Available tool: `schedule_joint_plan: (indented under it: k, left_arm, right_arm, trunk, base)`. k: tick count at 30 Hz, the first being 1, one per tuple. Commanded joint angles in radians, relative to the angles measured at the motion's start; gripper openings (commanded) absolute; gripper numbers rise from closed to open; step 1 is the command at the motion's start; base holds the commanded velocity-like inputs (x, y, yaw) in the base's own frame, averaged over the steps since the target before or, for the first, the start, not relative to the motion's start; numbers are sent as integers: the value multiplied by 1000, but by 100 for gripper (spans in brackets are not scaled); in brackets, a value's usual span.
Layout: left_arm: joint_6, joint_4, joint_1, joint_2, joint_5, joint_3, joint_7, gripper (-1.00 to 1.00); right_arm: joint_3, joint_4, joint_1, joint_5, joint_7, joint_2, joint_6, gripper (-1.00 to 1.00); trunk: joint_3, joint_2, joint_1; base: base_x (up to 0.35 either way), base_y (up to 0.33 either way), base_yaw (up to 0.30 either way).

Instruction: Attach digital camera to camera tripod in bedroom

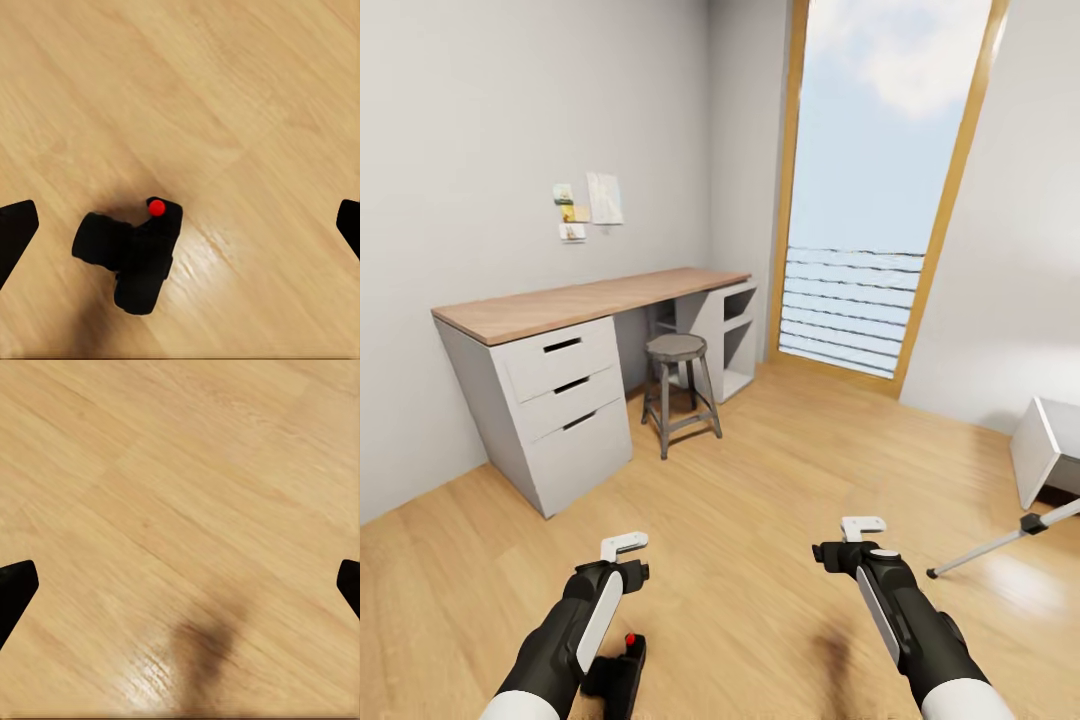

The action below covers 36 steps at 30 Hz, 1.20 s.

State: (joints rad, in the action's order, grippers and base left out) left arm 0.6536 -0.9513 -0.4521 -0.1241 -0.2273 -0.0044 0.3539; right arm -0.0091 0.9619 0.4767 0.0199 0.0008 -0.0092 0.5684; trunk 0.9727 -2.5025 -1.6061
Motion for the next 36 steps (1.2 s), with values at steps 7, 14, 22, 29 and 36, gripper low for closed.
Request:
schedule_joint_plan:
  k: [7, 14, 22, 29, 36]
  left_arm:
    - [3, -1, 0, 0, -10, 0, 9, 100]
    - [3, -2, 0, 0, -10, 0, 10, 100]
    - [3, -4, 0, 0, -10, 0, 8, 100]
    - [3, -7, 0, 0, -11, -1, 8, 100]
    - [3, -15, 0, 0, -11, -2, 8, 100]
  right_arm:
    - [0, 1, 0, 2, -2, 0, 5, 100]
    - [0, 1, 0, 3, -2, 0, 5, 100]
    - [-1, 2, 0, 1, 2, 0, 5, 100]
    - [-1, 5, 0, -4, 2, -1, 7, 100]
    - [-2, 9, 0, -7, 3, -1, 9, 100]
  trunk:
    - [28, -2, -3]
    - [55, -4, -6]
    - [86, -6, -10]
    - [113, -7, -13]
    - [140, -9, -16]
  base:
    - [0, 0, 0]
    - [0, 0, 0]
    - [0, 0, 0]
    - [0, 0, 0]
    - [0, 0, 0]
